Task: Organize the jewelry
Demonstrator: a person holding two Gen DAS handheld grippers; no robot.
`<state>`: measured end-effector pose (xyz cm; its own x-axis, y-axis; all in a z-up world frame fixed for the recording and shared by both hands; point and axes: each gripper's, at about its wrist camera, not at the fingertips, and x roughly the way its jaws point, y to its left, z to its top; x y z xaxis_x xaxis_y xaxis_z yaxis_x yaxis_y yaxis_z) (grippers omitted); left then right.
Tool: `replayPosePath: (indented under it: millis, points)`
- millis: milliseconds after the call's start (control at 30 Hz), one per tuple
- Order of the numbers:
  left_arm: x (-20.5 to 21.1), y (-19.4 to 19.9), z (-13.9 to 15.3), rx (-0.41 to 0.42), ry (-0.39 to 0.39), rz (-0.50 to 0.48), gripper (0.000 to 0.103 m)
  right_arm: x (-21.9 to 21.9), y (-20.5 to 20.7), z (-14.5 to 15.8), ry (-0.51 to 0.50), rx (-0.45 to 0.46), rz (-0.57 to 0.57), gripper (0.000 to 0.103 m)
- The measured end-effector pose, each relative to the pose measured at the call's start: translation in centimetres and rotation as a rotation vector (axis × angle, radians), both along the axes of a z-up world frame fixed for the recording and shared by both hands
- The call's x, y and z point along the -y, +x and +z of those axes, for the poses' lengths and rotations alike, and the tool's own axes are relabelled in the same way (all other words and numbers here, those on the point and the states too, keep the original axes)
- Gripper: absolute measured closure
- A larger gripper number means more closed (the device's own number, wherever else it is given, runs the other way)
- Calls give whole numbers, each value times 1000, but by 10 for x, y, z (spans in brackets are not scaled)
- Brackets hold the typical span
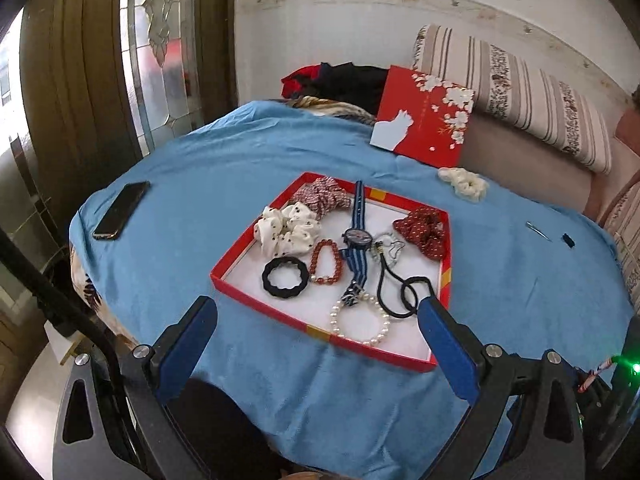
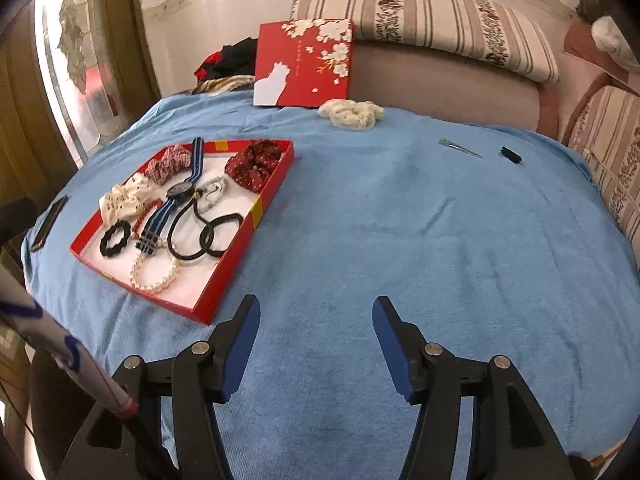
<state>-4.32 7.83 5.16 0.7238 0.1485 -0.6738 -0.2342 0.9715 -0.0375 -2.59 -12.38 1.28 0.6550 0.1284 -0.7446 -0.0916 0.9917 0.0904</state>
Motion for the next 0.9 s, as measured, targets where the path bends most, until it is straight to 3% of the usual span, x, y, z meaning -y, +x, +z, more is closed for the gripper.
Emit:
replayPosePath:
  millis: [400,600,900]
  points:
    - [-16,9,-13,-24,1,23,3,-30,1,5,-75,-21,55,38]
    - [-24,19,-28,-103,58,46,3,-45,3,6,-111,-27,79,36]
    - [-36,23,-39,-143,62,60,3,-63,6,4,-137,-43,107,35]
